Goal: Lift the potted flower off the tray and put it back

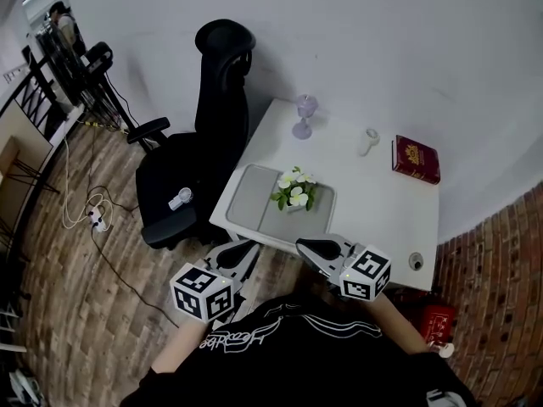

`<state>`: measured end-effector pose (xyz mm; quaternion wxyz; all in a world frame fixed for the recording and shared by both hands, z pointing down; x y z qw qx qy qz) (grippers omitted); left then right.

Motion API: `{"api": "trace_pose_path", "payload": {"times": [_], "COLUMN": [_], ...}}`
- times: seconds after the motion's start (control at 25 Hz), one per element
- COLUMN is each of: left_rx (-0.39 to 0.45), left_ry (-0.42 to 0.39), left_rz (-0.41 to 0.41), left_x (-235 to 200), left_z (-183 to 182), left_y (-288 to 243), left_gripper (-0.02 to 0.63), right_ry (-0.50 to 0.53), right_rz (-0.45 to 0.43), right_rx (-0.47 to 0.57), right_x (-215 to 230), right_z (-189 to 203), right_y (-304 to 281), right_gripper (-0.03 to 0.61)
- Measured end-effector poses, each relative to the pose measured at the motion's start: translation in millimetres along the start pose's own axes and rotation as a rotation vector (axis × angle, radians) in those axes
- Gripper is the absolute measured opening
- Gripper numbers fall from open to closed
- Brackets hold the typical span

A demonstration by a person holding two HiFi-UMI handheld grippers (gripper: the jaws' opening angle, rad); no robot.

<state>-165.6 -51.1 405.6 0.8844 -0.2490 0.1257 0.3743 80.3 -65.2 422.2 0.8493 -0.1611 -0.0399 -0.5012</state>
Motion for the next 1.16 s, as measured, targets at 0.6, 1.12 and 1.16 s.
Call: {"api": "trace_pose_path", "payload": {"times": [0.6, 1.12, 1.16], "left_rx": [0.011, -0.011, -0.010], "left_ry": [-0.012, 0.003, 0.004], "left_rz": [0.045, 0.060, 0.060], "left_x": [-4, -16, -18], "left_z": [-3, -6, -8], "left_y": [-2, -24, -26], "left_gripper": [0.043, 0.043, 0.043], "right_ry": [-0.001, -0.021, -0.021], "right_rz": [-0.008, -0.009, -0.010], "right_rx": [0.043, 0.034, 0.035], "right_x": [-3, 18, 21], "right_z": [-10, -4, -4], "right_y": [2, -5, -6], "right_gripper": [0.000, 0.000, 0.000]}}
Point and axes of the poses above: the fingertips, and each gripper's own axes: y backward along the fingers, x to its right, z out of its underside, the point moved 10 cm from there along y, backward along the fingers, and after that the axes turned 2 degrees about y, right-handed, at the moved point
